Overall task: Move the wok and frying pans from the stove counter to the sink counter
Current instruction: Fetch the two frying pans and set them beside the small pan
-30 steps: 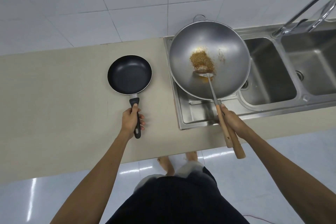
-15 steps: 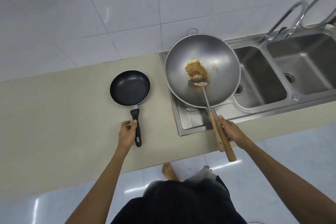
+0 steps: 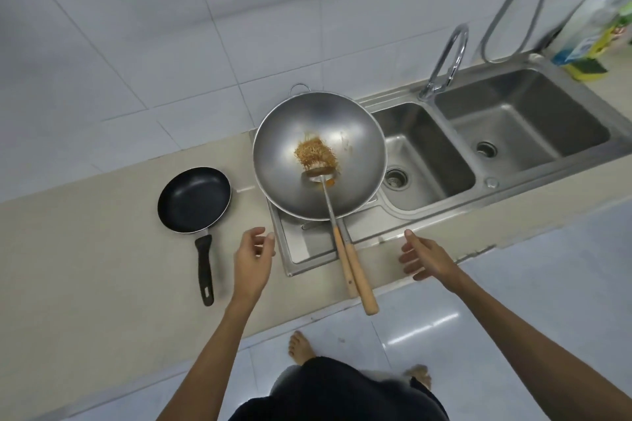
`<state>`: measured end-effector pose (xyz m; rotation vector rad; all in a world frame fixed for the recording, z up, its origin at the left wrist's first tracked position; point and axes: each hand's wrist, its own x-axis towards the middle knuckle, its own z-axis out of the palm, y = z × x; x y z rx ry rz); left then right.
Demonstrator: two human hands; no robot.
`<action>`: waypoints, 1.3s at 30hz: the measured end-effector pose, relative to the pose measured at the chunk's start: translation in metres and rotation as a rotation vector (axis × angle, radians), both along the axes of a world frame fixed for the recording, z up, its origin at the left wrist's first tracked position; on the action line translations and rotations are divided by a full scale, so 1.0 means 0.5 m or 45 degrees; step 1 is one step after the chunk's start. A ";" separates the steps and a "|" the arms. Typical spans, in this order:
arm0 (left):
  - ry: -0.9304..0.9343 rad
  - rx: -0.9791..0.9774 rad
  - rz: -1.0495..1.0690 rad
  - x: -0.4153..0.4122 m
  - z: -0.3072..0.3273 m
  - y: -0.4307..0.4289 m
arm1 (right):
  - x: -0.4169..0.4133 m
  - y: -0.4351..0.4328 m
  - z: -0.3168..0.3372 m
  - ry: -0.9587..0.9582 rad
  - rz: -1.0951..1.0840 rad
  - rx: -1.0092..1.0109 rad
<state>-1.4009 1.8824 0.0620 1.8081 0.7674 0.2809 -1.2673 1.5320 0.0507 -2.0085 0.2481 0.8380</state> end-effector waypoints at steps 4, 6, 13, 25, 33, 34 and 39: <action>-0.025 -0.058 -0.100 0.050 0.011 -0.149 | 0.020 -0.137 0.020 -0.018 0.016 0.039; -0.028 -0.106 -0.148 0.083 0.017 -0.240 | 0.034 -0.221 0.030 -0.042 -0.010 0.062; -0.023 -0.175 -0.358 0.226 0.030 -0.586 | 0.075 -0.545 0.065 -0.180 -0.162 0.093; 0.106 0.100 -0.957 0.555 0.007 -1.029 | 0.235 -0.961 0.077 -0.460 -0.286 -0.198; 0.100 0.425 -1.373 0.888 0.019 -1.373 | 0.448 -1.253 0.056 -0.424 -0.216 -0.422; 0.093 0.446 -1.427 0.925 0.021 -1.417 | 0.470 -1.289 0.051 -0.410 -0.209 -0.458; 0.182 0.652 -1.707 1.085 0.027 -1.626 | 0.560 -1.477 0.028 -0.287 -0.263 -0.575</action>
